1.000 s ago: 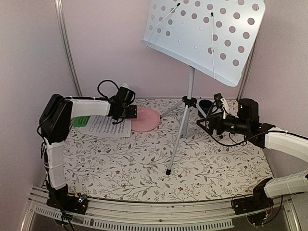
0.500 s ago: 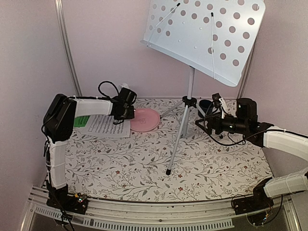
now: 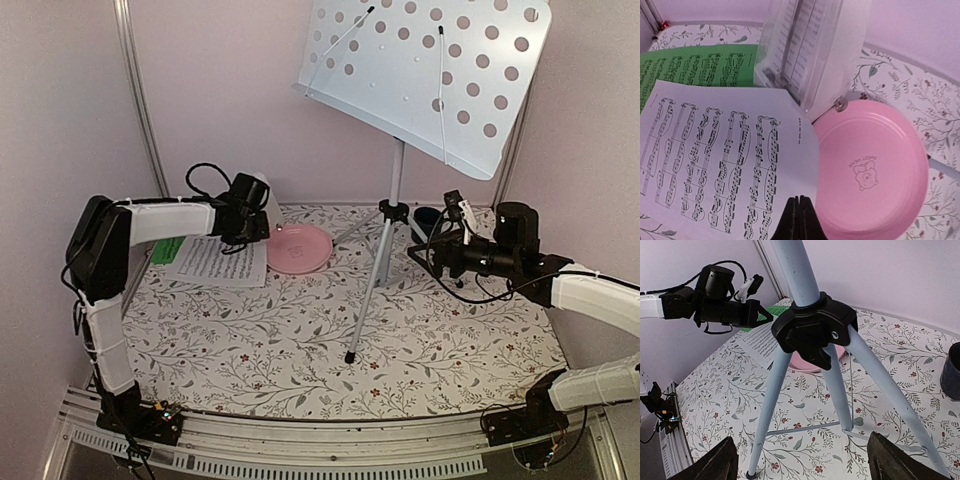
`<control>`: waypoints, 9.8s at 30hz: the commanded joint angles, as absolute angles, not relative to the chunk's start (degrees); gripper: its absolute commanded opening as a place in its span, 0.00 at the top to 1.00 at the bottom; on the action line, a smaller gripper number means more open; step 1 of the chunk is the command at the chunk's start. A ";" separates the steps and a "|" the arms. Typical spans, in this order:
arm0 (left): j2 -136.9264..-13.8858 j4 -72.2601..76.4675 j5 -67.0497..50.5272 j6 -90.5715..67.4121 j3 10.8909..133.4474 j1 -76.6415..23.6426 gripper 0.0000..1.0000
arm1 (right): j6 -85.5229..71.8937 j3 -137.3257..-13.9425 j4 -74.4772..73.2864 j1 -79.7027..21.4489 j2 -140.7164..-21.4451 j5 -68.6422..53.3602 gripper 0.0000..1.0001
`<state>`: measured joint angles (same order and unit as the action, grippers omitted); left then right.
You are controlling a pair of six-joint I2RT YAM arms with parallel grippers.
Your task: Set up the instrument practice props
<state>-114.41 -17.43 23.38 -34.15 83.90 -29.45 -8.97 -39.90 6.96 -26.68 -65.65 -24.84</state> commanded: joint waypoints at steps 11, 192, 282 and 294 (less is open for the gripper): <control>-91.19 -8.60 13.77 -42.80 74.60 -29.83 1.00 | -6.14 -41.40 9.07 -33.14 -61.87 -20.15 0.09; -147.30 -4.72 -36.01 34.83 121.68 -34.71 0.50 | -5.19 -64.19 -4.60 -59.09 -57.02 17.67 1.00; -97.74 26.00 -10.49 20.98 58.36 -40.38 0.32 | -3.28 -91.16 -17.45 -59.32 -65.22 12.02 1.00; -73.96 25.73 -5.33 17.94 48.15 -45.72 0.33 | 1.42 -100.09 -10.11 -59.19 -68.98 27.81 1.00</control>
